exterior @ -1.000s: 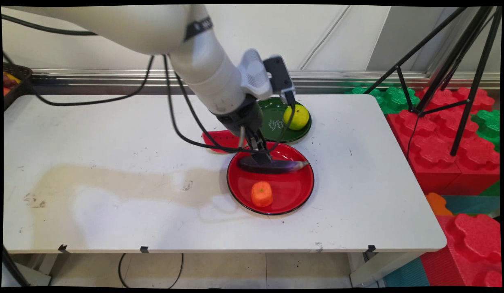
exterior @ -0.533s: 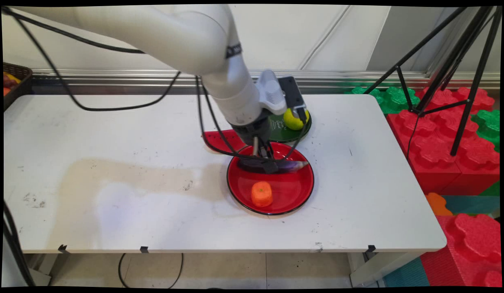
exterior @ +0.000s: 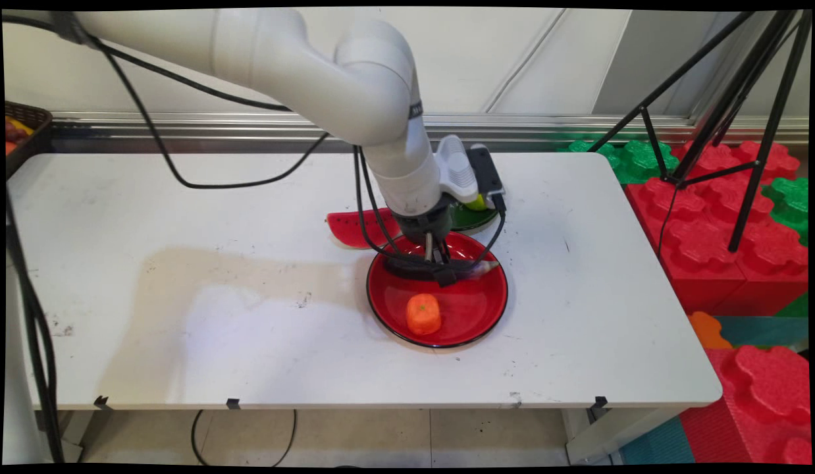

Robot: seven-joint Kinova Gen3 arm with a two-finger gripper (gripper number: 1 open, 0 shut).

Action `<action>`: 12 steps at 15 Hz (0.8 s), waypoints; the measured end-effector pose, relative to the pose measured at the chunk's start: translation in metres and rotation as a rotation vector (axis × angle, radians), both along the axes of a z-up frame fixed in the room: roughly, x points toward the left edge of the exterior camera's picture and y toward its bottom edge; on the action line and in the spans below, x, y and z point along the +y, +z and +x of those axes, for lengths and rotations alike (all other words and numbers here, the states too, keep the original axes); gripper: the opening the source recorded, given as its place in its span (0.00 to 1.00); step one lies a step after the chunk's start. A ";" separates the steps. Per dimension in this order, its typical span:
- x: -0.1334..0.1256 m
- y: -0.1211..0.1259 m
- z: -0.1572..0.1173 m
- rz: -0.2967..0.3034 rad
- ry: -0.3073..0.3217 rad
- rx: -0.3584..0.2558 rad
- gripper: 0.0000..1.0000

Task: Pick up the eggplant from the red plate

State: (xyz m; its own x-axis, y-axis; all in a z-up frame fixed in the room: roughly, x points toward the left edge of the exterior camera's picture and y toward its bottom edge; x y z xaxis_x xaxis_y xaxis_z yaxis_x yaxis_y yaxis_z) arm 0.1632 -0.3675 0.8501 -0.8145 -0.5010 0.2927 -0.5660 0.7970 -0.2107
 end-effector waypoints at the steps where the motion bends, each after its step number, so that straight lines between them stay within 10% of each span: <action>1: -0.003 -0.004 -0.001 0.004 0.000 -0.004 1.00; 11: -0.025 -0.043 -0.004 0.048 -0.034 -0.034 1.00; 12: -0.026 -0.046 -0.004 0.051 -0.038 -0.034 0.00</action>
